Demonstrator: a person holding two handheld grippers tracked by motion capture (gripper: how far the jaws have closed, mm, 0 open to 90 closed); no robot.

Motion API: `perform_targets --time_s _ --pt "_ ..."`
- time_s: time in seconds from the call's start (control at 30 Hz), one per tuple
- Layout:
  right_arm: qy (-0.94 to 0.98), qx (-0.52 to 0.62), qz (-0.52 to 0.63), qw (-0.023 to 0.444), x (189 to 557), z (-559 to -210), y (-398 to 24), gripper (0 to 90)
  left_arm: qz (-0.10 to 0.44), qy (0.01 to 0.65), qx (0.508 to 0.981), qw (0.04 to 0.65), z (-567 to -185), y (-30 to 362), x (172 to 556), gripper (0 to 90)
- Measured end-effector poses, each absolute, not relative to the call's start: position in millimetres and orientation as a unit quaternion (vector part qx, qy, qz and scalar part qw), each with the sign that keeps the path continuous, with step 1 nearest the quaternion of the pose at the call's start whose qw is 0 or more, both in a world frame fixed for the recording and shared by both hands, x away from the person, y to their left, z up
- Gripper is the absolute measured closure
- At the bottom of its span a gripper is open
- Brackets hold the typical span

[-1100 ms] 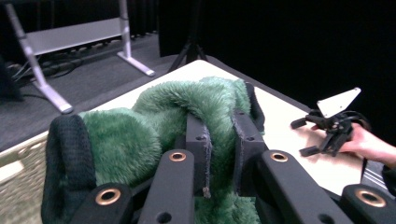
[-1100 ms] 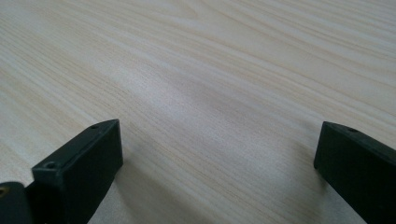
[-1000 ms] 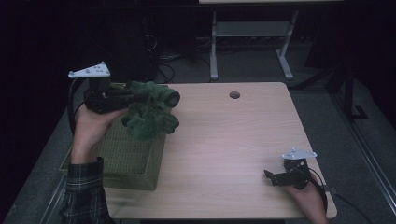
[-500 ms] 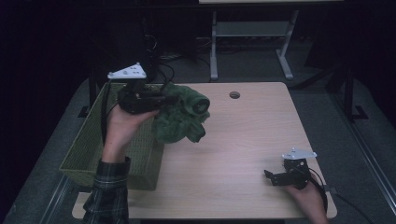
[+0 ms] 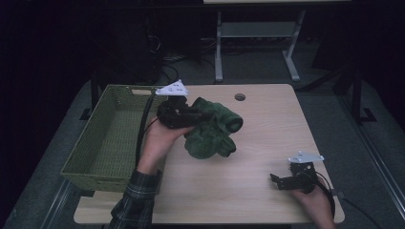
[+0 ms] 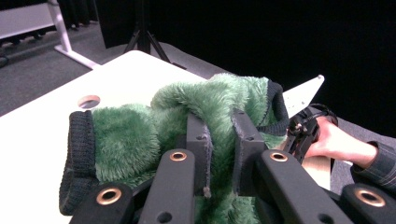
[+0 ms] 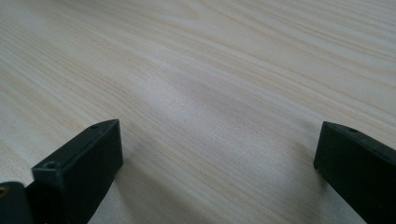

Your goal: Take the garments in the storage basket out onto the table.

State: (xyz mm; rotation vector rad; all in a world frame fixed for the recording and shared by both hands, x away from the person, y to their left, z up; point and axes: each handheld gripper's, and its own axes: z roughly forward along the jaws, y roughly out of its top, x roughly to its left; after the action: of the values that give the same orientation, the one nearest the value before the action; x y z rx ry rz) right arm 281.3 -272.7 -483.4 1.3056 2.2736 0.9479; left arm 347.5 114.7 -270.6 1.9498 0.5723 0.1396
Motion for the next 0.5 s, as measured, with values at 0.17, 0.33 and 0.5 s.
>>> perform_targets --time_s 0.17,0.33,0.5 --pt "0.803 0.461 0.335 0.176 281.4 -483.4 -272.8 0.9 0.049 0.238 0.815 0.527 -285.9 97.7 342.4 79.8" --pt "0.803 0.461 0.335 0.176 281.4 -483.4 -272.8 0.9 0.034 0.241 0.811 0.532 -301.9 83.2 338.5 79.9" --pt "0.803 0.461 0.335 0.176 281.4 -483.4 -272.8 0.9 0.027 0.247 0.813 0.527 -324.4 63.3 334.5 79.8"
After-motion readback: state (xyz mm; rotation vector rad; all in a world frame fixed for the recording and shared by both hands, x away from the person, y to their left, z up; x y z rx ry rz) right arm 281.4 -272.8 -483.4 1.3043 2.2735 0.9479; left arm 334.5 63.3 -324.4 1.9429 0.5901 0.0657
